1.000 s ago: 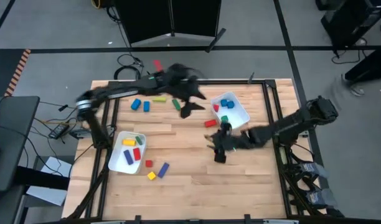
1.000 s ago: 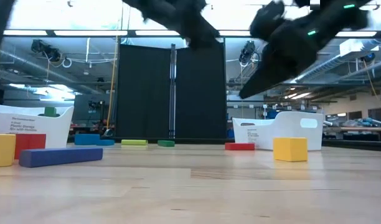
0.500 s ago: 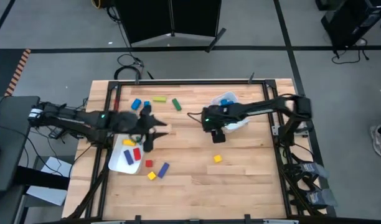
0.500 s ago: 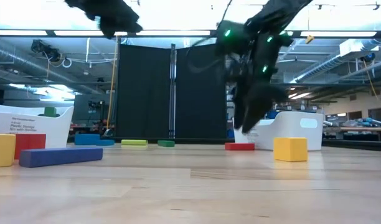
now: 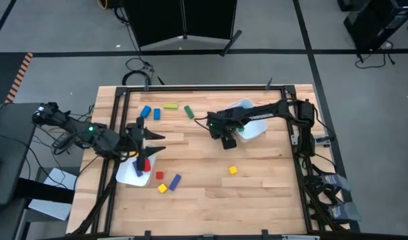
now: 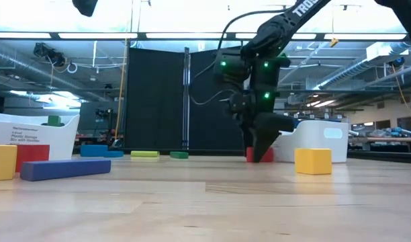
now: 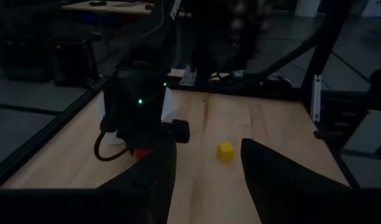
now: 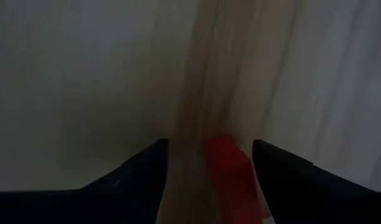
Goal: Sort blocks by size
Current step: Put the large red block into the left white bin
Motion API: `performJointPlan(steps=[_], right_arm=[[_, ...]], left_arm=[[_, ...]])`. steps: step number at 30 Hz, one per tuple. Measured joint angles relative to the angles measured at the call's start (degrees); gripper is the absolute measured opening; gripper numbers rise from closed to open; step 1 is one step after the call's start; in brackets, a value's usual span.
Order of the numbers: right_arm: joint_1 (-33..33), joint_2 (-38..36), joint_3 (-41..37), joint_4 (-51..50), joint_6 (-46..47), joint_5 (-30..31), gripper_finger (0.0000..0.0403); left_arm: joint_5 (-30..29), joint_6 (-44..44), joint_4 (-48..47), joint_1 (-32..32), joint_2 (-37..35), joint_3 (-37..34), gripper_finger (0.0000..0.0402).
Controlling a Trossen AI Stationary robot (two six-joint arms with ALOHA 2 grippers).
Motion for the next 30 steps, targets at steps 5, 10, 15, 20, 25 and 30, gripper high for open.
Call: performJointPlan(steps=[5, 10, 15, 20, 25, 30], right_arm=[[-1.39, 0.08, -0.09, -0.63, -0.85, -3.06, 0.0203], [-0.89, 0.11, -0.21, -0.86, -1.96, -3.28, 0.0102], [-0.23, 0.12, 0.74, -1.88, -2.63, -1.69, 0.0069], [0.40, 0.49, 4.37, -4.16, -3.15, 3.70, 0.0069], [2.22, 0.36, 10.92, -3.43, -2.97, 1.00, 0.0069], [5.58, 0.31, 16.07, 7.32, 1.15, -5.07, 0.0069]], left_arm=[[-3.28, -1.33, -2.06, -2.41, -1.14, 0.00, 0.0188], [-3.73, -1.55, -1.94, -3.65, -2.12, 0.00, 0.0188], [-3.69, -1.56, -1.99, -4.41, -3.67, 0.00, 0.0188], [-3.66, -1.51, -2.06, -4.94, -5.67, 0.00, 0.0188], [-3.63, -0.25, -2.05, -5.38, -7.11, 0.00, 0.0188], [-3.43, 0.14, -1.10, -5.42, -8.67, 0.00, 0.0188]])
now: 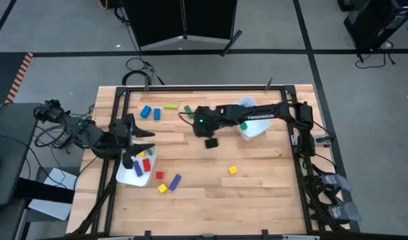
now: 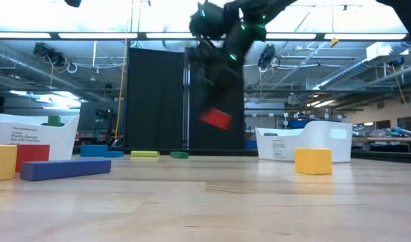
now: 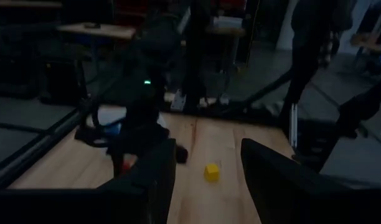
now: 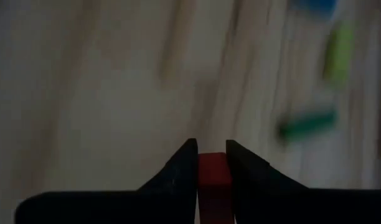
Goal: Sort blocks by size
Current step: Put the large red block into the left white bin, then put the large green block into the left white bin
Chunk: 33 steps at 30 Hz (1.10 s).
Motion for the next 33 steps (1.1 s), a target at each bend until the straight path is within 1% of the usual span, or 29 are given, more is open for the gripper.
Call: performJointPlan(steps=[3, 5, 6, 8, 10, 11, 13, 15, 18, 20, 24, 25, 26, 28, 30, 32, 33], right_arm=[[3.07, 0.21, 0.07, 16.18, 4.85, -3.63, 0.0069], [5.18, 1.60, 0.12, 30.27, 9.11, -4.25, 0.0069], [6.09, 2.41, 0.08, 35.63, 10.93, -4.43, 0.0069], [7.75, 5.53, 0.12, 50.12, 14.58, -4.44, 0.0069], [8.75, 9.59, 0.52, 61.39, 18.84, -4.42, 0.0069], [9.05, 11.78, 1.70, 65.38, 20.73, -4.16, 0.0069], [9.55, 17.00, 5.21, 70.07, 23.53, -3.21, 0.0069], [9.67, 22.57, 10.43, 72.71, 25.27, -2.86, 0.0069], [9.67, 30.59, 21.10, 73.22, 27.72, -3.22, 0.0069], [9.45, 35.45, 28.46, 71.63, 29.18, -4.09, 0.0069], [9.10, 42.41, 39.71, 63.44, 31.10, -4.44, 0.0071], [8.98, 43.67, 41.69, 61.84, 31.52, -4.81, 0.0086], [8.76, 44.45, 43.15, 60.63, 32.00, -5.78, 0.0110], [8.25, 45.02, 44.11, 60.86, 32.54, -8.62, 0.0173], [7.89, 44.95, 44.19, 61.04, 32.76, -9.69, 0.0233], [7.60, 44.94, 44.21, 61.81, 32.46, -9.71, 0.0276], [7.45, 44.94, 44.18, 62.47, 32.18, -9.68, 0.0289]], left_arm=[[-0.02, 1.51, 2.73, 0.00, -1.65, 0.02, 0.0188], [0.00, 2.79, 4.43, 0.00, -2.88, 0.02, 0.0188], [0.00, 3.13, 5.31, 0.00, -3.50, 0.02, 0.0188], [-0.01, 4.14, 7.37, 0.00, -4.84, 0.03, 0.0188], [0.01, 4.45, 8.64, 0.02, -6.09, 0.04, 0.0188], [0.06, 4.55, 8.90, 0.02, -6.87, 0.12, 0.0188], [0.11, 5.09, 8.98, 0.02, -8.06, 0.13, 0.0188], [0.13, 5.79, 9.32, 0.02, -9.29, 0.22, 0.0188], [0.13, 6.00, 9.14, 0.02, -10.17, 0.22, 0.0188], [0.13, 6.04, 9.11, 0.04, -10.61, 0.22, 0.0188], [-1.09, 5.91, 7.54, 0.04, -10.66, 0.20, 0.0188], [-1.99, 5.74, 6.74, 0.04, -10.64, 0.20, 0.0188], [-2.66, 5.41, 5.86, 0.04, -10.64, 0.20, 0.0188], [-5.01, 4.25, 4.05, 0.04, -10.64, 0.17, 0.0188], [-8.79, 2.98, 2.93, 0.04, -10.64, 0.17, 0.0188], [-13.13, 1.40, 1.39, 0.05, -10.64, 0.17, 0.0188], [-15.09, 0.97, 0.62, 0.10, -10.64, 0.17, 0.0188]])
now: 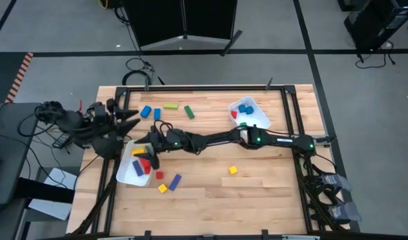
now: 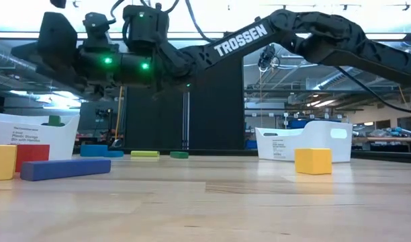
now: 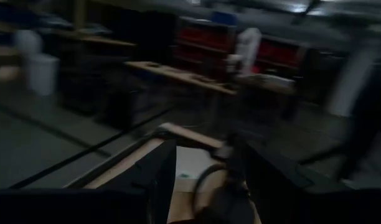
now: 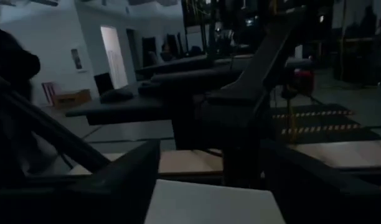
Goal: Sort blocks by size
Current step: Put the large green block into the left white bin
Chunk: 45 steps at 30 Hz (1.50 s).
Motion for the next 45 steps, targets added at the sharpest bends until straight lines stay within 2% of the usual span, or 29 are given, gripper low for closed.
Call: performJointPlan(steps=[4, 8, 11, 15, 18, 20, 23, 25, 27, 30, 33, 36, 41, 45], right_arm=[[-0.72, -0.10, -0.08, 0.83, -0.55, -0.20, 0.0294], [-1.34, -4.34, -7.12, 1.62, -3.73, 1.45, 0.0262], [-1.32, -12.50, -19.56, 7.53, -10.40, 7.89, 0.0237], [-1.63, -28.29, -41.94, 19.52, -15.36, 16.11, 0.0214], [-1.93, -38.68, -58.07, 22.53, -16.35, 21.07, 0.0209], [-1.99, -45.04, -66.94, 23.07, -17.57, 24.60, 0.0210], [-1.79, -54.87, -76.17, 24.89, -19.24, 28.58, 0.0213], [-1.43, -60.17, -81.09, 24.86, -19.37, 29.66, 0.0215], [-0.85, -64.19, -85.38, 23.65, -19.58, 29.84, 0.0215], [0.38, -70.06, -89.97, 24.47, -19.91, 30.88, 0.0213], [1.47, -74.05, -93.80, 24.26, -20.50, 31.76, 0.0214], [2.76, -77.10, -96.59, 23.78, -21.74, 32.93, 0.0215], [4.05, -80.77, -99.35, 23.53, -22.89, 32.98, 0.0211], [4.32, -83.01, -99.71, 24.18, -24.92, 33.00, 0.0211]], left_arm=[[-5.32, -3.33, -4.33, 1.84, 0.00, 0.00, 0.0188], [-3.19, -9.93, -14.31, 5.69, 0.77, 1.31, 0.0188], [1.58, -11.68, -16.86, 8.91, 2.57, 1.53, 0.0188], [6.00, -11.34, -17.69, 15.51, 6.60, 2.05, 0.0188], [11.31, -11.30, -20.09, 24.14, 12.53, 3.33, 0.0188], [18.21, -10.02, -20.65, 31.74, 17.85, 4.16, 0.0188], [31.97, -4.15, -20.29, 44.58, 26.97, 6.11, 0.0188], [38.82, 1.81, -20.28, 52.52, 34.15, 9.01, 0.0188], [41.95, 9.23, -22.32, 58.64, 42.32, 12.28, 0.0188], [46.13, 19.16, -25.54, 64.50, 55.18, 18.77, 0.0188], [49.40, 27.58, -28.60, 65.98, 66.74, 25.62, 0.0188], [49.64, 37.57, -33.14, 64.57, 75.62, 32.60, 0.0189], [48.85, 51.52, -37.35, 61.31, 84.27, 42.29, 0.0191], [46.07, 57.26, -39.24, 59.19, 89.17, 47.11, 0.0210]])
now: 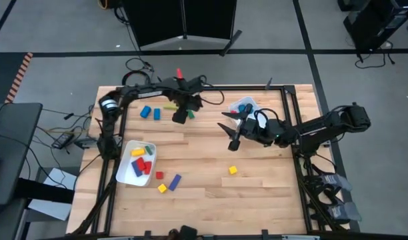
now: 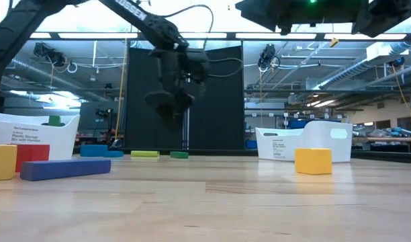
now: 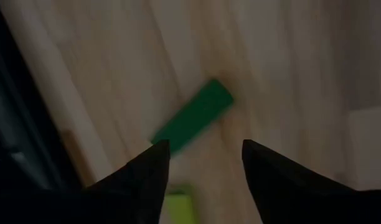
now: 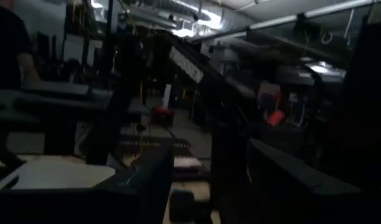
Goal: Sort blocks by size
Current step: Put the large green block into the left white bin
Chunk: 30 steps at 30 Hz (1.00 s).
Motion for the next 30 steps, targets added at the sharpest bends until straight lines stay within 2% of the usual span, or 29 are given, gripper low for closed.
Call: performJointPlan(steps=[9, 12, 15, 19, 25, 30], right_arm=[[-0.04, -3.09, -0.02, -2.18, -6.50, -0.11, 0.0206], [-0.11, -3.92, -0.02, -2.18, -8.50, -0.18, 0.0204], [-0.13, -4.57, -0.02, -2.28, -10.39, -0.23, 0.0203], [-0.29, -6.01, -0.02, -2.28, -12.01, -0.26, 0.0201], [-0.44, -8.43, 0.00, -5.11, -13.86, -0.28, 0.0202], [-0.44, -9.45, 0.00, -6.29, -14.43, -0.28, 0.0195]], left_arm=[[-6.53, 5.28, 0.24, -1.66, 8.28, 4.74, 0.0281], [-9.87, 6.47, 0.17, -1.75, 10.68, 4.80, 0.0289], [-10.27, 6.17, 0.09, -1.69, 12.28, 4.83, 0.0285], [-10.78, 4.79, -0.04, -1.78, 13.65, 5.06, 0.0242], [-9.94, 1.68, 1.56, -0.95, 14.03, 6.66, 0.0091], [-5.31, -0.50, 2.04, -1.06, 14.34, 8.63, 0.0096]])
